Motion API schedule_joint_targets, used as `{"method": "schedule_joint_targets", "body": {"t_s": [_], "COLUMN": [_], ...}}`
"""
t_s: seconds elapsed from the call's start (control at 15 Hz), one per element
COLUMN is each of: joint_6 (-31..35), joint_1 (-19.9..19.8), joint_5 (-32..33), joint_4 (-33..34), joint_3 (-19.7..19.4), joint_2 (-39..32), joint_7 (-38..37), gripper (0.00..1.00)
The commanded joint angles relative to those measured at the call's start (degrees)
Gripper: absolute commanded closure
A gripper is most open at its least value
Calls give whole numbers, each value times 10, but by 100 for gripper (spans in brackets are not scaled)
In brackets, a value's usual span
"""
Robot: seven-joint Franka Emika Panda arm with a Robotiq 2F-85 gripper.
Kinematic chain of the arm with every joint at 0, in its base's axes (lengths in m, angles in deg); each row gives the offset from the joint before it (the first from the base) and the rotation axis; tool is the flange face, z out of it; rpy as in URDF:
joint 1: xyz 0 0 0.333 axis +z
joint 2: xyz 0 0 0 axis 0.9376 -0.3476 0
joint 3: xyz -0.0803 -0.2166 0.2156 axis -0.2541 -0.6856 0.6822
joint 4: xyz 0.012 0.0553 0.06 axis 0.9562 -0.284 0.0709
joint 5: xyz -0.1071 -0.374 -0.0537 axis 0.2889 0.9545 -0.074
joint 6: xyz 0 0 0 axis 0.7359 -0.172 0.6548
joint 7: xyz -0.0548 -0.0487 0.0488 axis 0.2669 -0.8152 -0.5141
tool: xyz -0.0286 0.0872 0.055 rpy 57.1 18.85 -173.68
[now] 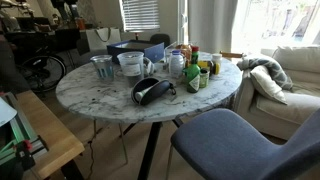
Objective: Pick up the clear cup with beans in it and put it on the table
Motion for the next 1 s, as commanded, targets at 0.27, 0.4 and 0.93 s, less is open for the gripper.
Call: {"method": "schedule_joint_targets", "body": {"t_s": [0.27, 0.4, 0.93], "joint_6": [-2, -2, 62], "joint_1": [2, 2, -51], "joint_5": [1, 1, 12], "joint_4": [0, 0, 146], "joint_3": [-2, -2, -35], "joint_2": [-1, -1, -149], "joint_7": [-1, -1, -38], "gripper": [0, 0, 0]}}
